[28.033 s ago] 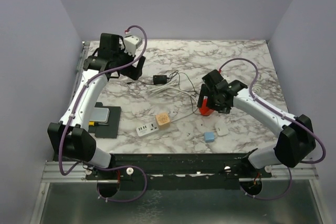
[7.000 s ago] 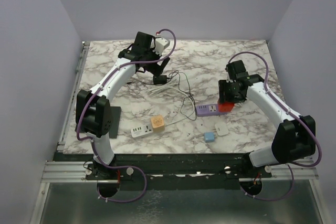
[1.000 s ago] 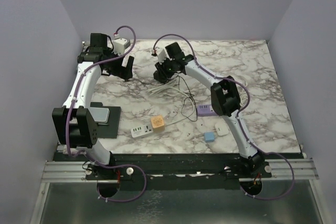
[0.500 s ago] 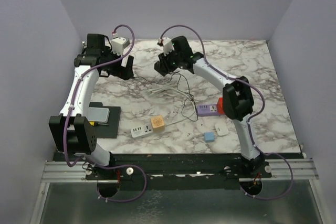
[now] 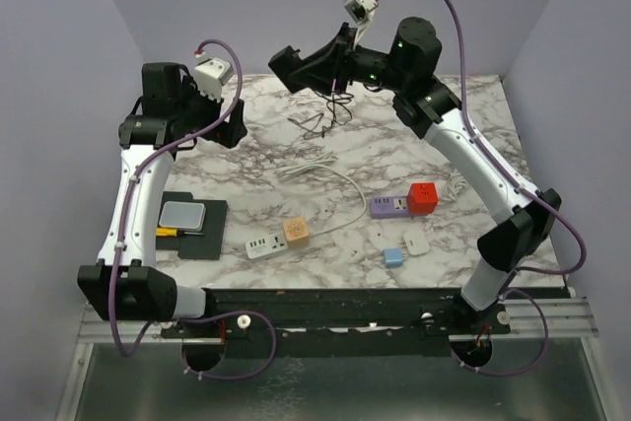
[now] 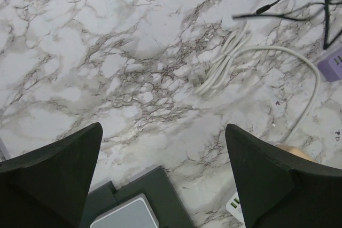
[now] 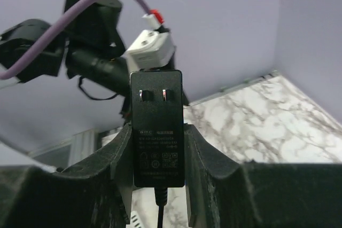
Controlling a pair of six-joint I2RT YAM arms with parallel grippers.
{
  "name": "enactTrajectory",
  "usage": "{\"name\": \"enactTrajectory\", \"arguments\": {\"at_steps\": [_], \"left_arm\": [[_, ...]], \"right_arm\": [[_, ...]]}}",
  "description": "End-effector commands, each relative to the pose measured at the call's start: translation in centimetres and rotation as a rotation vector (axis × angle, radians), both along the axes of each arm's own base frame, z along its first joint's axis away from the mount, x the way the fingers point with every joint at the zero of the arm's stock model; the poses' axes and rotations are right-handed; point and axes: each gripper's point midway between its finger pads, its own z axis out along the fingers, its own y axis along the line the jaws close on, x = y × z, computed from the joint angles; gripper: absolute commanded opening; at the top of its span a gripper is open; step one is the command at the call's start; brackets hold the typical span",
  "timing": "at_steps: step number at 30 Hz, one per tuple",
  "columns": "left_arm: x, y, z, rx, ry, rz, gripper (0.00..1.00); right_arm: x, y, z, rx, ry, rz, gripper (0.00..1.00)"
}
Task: Insert the plug
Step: Pick up the plug from the center of the board.
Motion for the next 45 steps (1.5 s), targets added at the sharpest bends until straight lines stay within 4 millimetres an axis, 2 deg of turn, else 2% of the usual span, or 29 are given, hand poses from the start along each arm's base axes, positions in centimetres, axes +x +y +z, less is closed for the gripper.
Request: {"name": "enactTrajectory", "arguments": {"at_steps": [1,3,6,8,10,13,15,17,19,20,23,27,30,34,41,45], "left_arm": [[-1.3,-0.7,1.7,-0.051,-0.042,-0.024,0.99],[-1.7,-0.8,2.2,-0.055,-0.055,-0.023,0.99],[-2.3,-0.6,2.6,-0.048,-0.074,-0.02,0.99],[-2.7,-0.5,2.6,-0.044,-0.08,-0.013,0.99],[-3.0,-0.3,2.8,-0.039,-0.089,-0.004,0.99],[-3.7,-0.3,3.2,-0.039,-0.104,-0.001,0.99],[-4.0,-0.3,3.3,-0.042,-0.108,0.004,0.99],[-4.4,-0.3,3.4,-0.045,-0.11,0.003,0.99],[-4.6,-0.3,3.5,-0.044,-0.117,0.003,0.99],[-4.7,-0.3,3.5,-0.044,-0.118,0.002,0.99],[-4.8,-0.4,3.7,-0.043,-0.126,-0.004,0.99],[-4.6,-0.6,3.6,-0.054,-0.115,-0.013,0.99],[-4.6,-0.9,3.9,-0.064,-0.118,-0.025,0.99],[-5.2,-1.4,4.8,-0.079,-0.145,-0.065,0.99],[-7.8,-3.4,5.5,-0.156,-0.153,-0.175,0.99],[-9.4,-4.8,5.8,-0.218,-0.139,-0.257,0.99]], "right_arm": [[-4.6,-0.1,-1.0,0.005,0.089,0.187,0.01],[-4.2,-0.3,-3.0,-0.042,0.165,0.152,0.01],[-2.5,-0.7,-5.5,-0.095,0.276,0.037,0.01],[-1.7,-0.8,-6.2,-0.096,0.32,-0.01,0.01],[-2.1,-0.3,-5.9,-0.064,0.336,0.029,0.01],[-2.4,0.3,-4.3,-0.007,0.344,0.07,0.01],[-3.2,0.7,-2.6,0.027,0.339,0.129,0.01],[-6.3,1.0,0.7,0.097,0.279,0.302,0.01],[-10.9,0.2,4.3,0.173,0.166,0.485,0.01],[-12.5,-0.3,5.7,0.193,0.114,0.529,0.01],[-14.9,-1.4,8.5,0.191,0.028,0.558,0.01],[-15.8,-2.3,9.7,0.174,-0.007,0.534,0.01],[-15.7,-2.2,8.3,0.146,0.03,0.525,0.01],[-14.8,-1.5,3.6,0.092,0.15,0.525,0.01],[-14.9,0.1,-3.2,0.033,0.276,0.553,0.0],[-14.4,1.0,-5.8,0.011,0.308,0.544,0.01]]}}
